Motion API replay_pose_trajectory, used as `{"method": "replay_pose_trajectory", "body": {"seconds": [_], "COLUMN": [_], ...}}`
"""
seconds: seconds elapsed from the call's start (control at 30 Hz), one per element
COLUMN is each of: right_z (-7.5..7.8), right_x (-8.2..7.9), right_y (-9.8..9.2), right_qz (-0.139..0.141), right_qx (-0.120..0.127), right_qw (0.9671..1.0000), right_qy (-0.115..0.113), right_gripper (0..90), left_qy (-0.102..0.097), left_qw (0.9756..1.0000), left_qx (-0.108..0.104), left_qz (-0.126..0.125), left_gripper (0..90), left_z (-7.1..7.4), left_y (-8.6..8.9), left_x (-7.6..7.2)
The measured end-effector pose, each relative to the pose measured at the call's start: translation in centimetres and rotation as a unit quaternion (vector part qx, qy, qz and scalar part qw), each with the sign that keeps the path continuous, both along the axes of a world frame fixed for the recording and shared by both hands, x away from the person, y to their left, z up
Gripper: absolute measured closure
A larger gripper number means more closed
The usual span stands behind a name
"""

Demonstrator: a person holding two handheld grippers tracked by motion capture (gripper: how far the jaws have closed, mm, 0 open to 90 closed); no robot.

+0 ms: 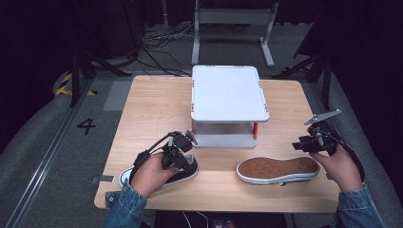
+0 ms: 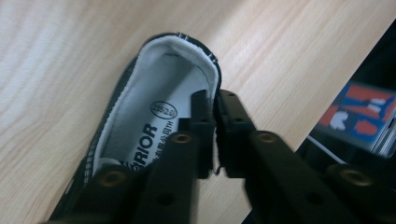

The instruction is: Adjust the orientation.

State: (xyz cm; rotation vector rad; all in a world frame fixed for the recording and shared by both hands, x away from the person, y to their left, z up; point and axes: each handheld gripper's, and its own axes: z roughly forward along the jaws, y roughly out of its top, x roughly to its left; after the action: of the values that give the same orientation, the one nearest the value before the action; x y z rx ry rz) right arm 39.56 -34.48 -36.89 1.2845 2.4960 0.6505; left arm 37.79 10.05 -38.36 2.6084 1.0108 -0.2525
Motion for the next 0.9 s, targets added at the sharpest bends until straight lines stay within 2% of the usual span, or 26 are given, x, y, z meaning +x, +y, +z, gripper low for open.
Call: {"method": "replay_pose_trajectory", "body": {"seconds": [0.03, 0.1, 0.13, 0.17, 0.2, 0.23, 0.27, 0.3, 0.33, 0.37, 0.43, 0.5, 0.53, 0.57, 0.6, 0.7, 0.77, 0.8, 0.83, 0.87, 0.9], "right_z": [0.0, 0.1, 0.1, 0.2, 0.3, 0.3, 0.3, 0.3, 0.2, 0.2, 0.2, 0.2, 0.2, 0.2, 0.1, 0.1, 0.1, 0.1, 0.1, 0.1, 0.1], "right_x": [0.0, 0.0, 0.0, 0.1, 0.2, 0.3, 0.4, 0.4, 0.5, 0.6, 0.8, 1.0, 1.2, 1.3, 1.4, 1.5, 1.5, 1.5, 1.5, 1.5, 1.5], "right_y": [0.0, -0.2, -0.2, -0.3, -0.3, -0.3, -0.2, -0.2, -0.1, 0.1, 0.5, 0.9, 1.2, 1.3, 1.4, 1.5, 1.6, 1.6, 1.6, 1.5, 1.5], "right_qz": [0.001, -0.001, -0.001, -0.002, -0.002, -0.001, 0.000, 0.000, 0.001, 0.003, 0.008, 0.013, 0.017, 0.018, 0.018, 0.021, 0.022, 0.022, 0.022, 0.023, 0.023], "right_qx": [0.001, 0.002, 0.002, 0.004, 0.005, 0.006, 0.006, 0.006, 0.005, 0.005, 0.003, 0.003, 0.001, 0.000, 0.000, 0.001, 0.001, 0.001, 0.001, 0.002, 0.001], "right_qw": [1.0000, 1.0000, 1.0000, 1.0000, 1.0000, 1.0000, 1.0000, 1.0000, 1.0000, 1.0000, 1.0000, 0.9999, 0.9999, 0.9998, 0.9998, 0.9998, 0.9998, 0.9998, 0.9997, 0.9997, 0.9997], "right_qy": [-0.001, -0.002, -0.002, -0.003, -0.004, -0.004, -0.004, -0.004, -0.005, -0.004, -0.004, -0.004, -0.002, -0.001, -0.002, -0.002, -0.002, -0.002, -0.002, -0.002, -0.002], "right_gripper": [57.9, 57.8, 57.8, 57.8, 57.7, 57.7, 57.6, 57.6, 57.5, 57.5, 57.5, 57.5, 57.5, 57.5, 57.5, 57.5, 57.4, 57.4, 57.4, 57.4, 57.4], "left_qy": [0.002, -0.019, -0.019, -0.032, -0.048, -0.048, -0.056, -0.056, -0.061, -0.055, -0.039, -0.016, -0.003, 0.004, 0.007, 0.020, 0.030, 0.030, 0.038, 0.038, 0.038], "left_qw": [0.9999, 0.9996, 0.9996, 0.9988, 0.9966, 0.9966, 0.9921, 0.9921, 0.9896, 0.9867, 0.9814, 0.9796, 0.9786, 0.9772, 0.9772, 0.9798, 0.9799, 0.9799, 0.9804, 0.9811, 0.9821], "left_qx": [-0.010, -0.002, -0.002, 0.008, 0.020, 0.020, 0.033, 0.033, 0.041, 0.038, 0.055, 0.065, 0.078, 0.082, 0.084, 0.087, 0.099, 0.099, 0.108, 0.114, 0.111], "left_qz": [0.005, 0.023, 0.023, 0.036, 0.063, 0.063, 0.107, 0.107, 0.124, 0.148, 0.179, 0.189, 0.190, 0.196, 0.195, 0.179, 0.170, 0.170, 0.160, 0.152, 0.148], "left_gripper": [73.1, 62.9, 61.3, 61.3, 57.0, 54.8, 53.7, 53.3, 53.3, 52.6, 53.2, 57.1, 57.7, 58.1, 58.1, 60.7, 64.1, 68.9, 68.9, 73.8, 77.4], "left_z": [0.4, 1.6, 1.6, 2.3, 3.3, 3.3, 3.9, 3.9, 4.0, 3.8, 3.3, 2.5, 1.9, 1.5, 1.3, 0.7, 0.0, 0.0, -0.5, -0.7, -0.7], "left_y": [0.4, 1.6, 1.6, 2.5, 4.2, 4.2, 6.3, 6.3, 7.4, 8.3, 9.9, 11.0, 11.3, 11.3, 11.3, 11.1, 10.8, 10.8, 10.6, 10.5, 10.5], "left_x": [0.0, -0.6, -0.6, -0.9, -1.3, -1.3, -1.6, -1.6, -1.6, -1.6, -1.6, -1.6, -1.6, -1.6, -1.6, -1.5, -1.3, -1.3, -1.1, -1.0, -1.0]}}
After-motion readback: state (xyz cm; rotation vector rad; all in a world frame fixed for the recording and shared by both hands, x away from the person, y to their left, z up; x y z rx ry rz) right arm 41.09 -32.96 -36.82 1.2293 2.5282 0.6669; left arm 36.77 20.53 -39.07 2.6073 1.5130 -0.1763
